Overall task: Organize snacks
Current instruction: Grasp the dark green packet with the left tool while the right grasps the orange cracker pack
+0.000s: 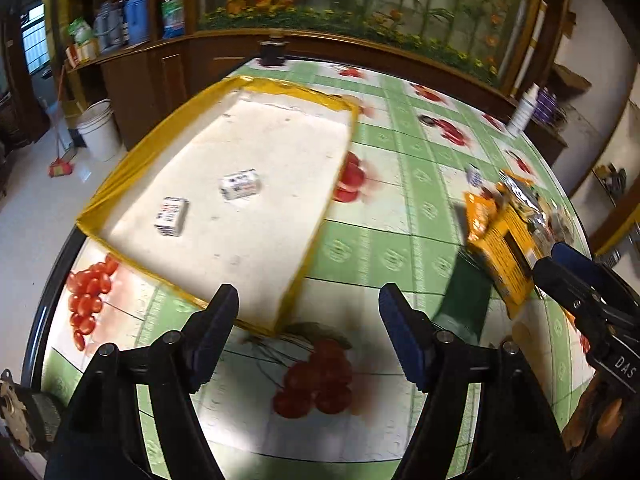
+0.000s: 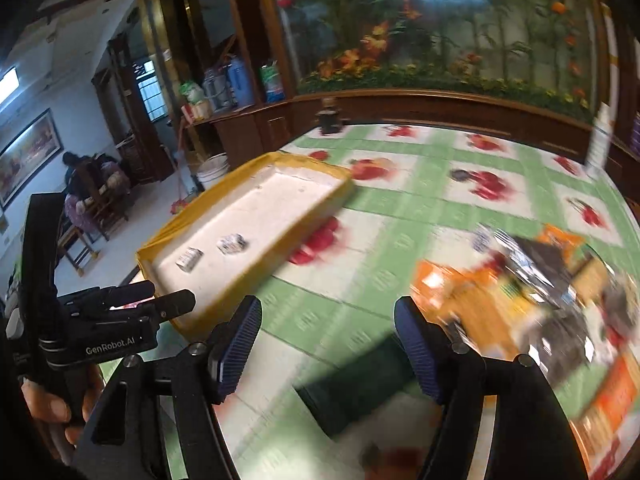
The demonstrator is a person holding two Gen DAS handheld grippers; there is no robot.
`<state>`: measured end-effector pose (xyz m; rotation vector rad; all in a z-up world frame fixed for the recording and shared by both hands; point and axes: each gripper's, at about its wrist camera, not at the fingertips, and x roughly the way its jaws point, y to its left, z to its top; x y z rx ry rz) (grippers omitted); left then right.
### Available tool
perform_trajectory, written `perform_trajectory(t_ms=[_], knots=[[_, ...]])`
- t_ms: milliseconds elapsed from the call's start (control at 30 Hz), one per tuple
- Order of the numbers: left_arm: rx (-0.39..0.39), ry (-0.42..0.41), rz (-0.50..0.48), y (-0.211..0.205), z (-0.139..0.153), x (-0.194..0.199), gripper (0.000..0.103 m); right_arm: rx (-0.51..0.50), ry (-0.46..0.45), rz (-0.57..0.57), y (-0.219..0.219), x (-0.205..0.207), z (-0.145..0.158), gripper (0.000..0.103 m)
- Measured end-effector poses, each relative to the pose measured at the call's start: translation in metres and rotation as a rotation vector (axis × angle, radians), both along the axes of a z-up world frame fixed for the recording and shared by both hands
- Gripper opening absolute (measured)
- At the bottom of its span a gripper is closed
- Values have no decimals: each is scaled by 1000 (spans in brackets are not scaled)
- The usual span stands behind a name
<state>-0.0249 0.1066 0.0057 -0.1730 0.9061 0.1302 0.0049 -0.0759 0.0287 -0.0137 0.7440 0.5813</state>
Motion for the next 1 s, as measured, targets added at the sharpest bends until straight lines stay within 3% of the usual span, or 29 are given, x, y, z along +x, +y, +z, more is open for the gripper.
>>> perform_trajectory(t_ms=[300,433,700,867,1000], knots=[[38,19,-244,-88,-7,-6,72,-63,38,-192,-104,-35,-27,75],[112,32,-248,-103,-14,2,72,-53,67,-259,-143,-45,-40,76],[120,92,-294,-112,-32,31,72,-62,94,-406,-196,-47,-50,80],[135,125,-306,-117,-42,41,72,-49,147,-468,-210,-30,-57,82],[134,124,-309,-120,-44,46,80,-41,187,-498,-205,-11,-62,82]])
